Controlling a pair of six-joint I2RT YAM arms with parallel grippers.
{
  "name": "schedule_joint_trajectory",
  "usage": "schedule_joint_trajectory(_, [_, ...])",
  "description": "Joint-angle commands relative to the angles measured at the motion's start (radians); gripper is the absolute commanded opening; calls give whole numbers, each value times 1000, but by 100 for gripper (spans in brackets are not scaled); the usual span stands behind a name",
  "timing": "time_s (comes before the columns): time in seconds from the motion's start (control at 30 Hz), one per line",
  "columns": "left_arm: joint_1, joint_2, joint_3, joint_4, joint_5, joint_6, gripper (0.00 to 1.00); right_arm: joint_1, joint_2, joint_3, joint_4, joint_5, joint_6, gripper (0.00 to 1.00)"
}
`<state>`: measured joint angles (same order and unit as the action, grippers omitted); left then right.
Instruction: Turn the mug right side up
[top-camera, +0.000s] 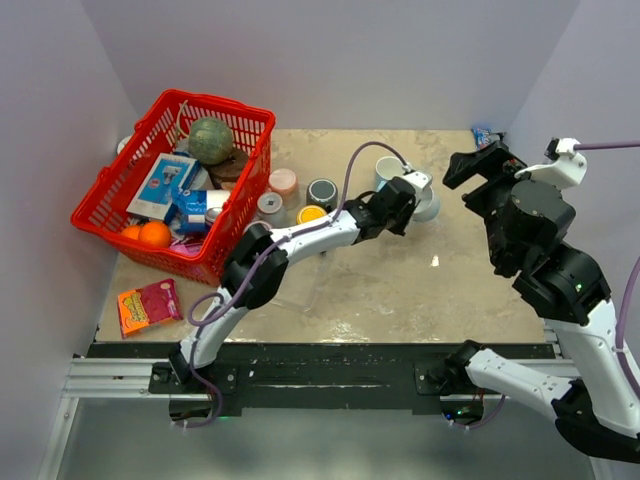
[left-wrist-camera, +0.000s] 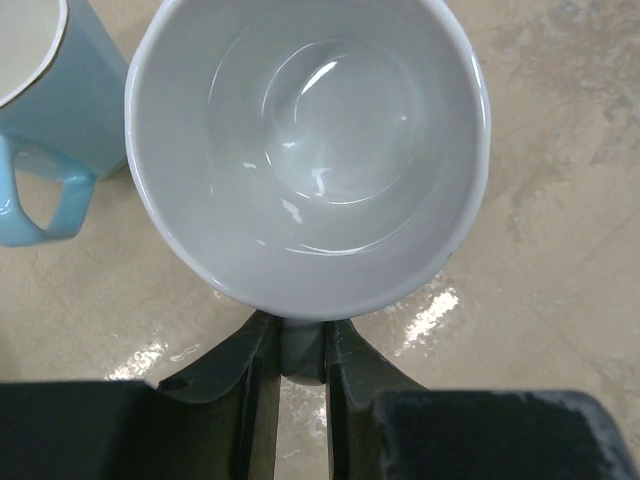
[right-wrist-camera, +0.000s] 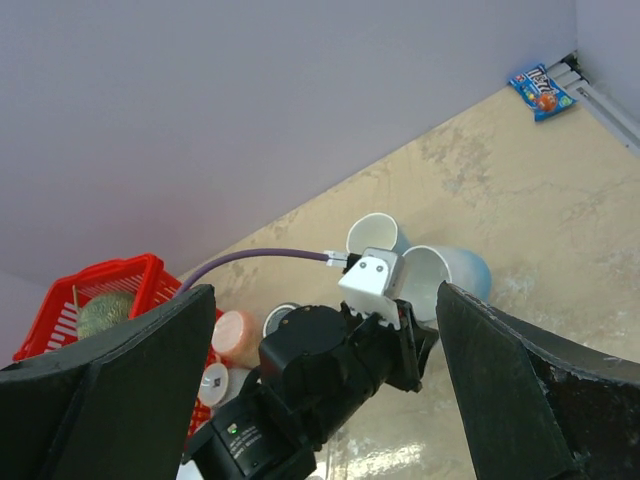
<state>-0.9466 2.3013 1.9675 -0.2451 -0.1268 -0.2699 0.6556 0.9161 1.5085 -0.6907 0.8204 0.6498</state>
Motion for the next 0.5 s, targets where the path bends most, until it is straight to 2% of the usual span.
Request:
schedule_joint_trajectory(0.0, [-26, 32, 143, 92, -135, 93, 0, 1, 3, 33, -38, 37, 17, 95])
schedule_joint_trajectory(0.17, [-44, 92, 175, 115, -244, 190, 0, 2, -2, 36, -87, 25, 43, 95])
schedule_joint_trajectory(0.3, [-72, 132, 209, 122, -387, 294, 0, 1, -8, 33, -133, 19, 68, 95])
schedule_joint_trajectory(0.47, [-84, 167, 212, 122, -418, 327, 0, 2, -23, 25, -164, 17, 97, 95])
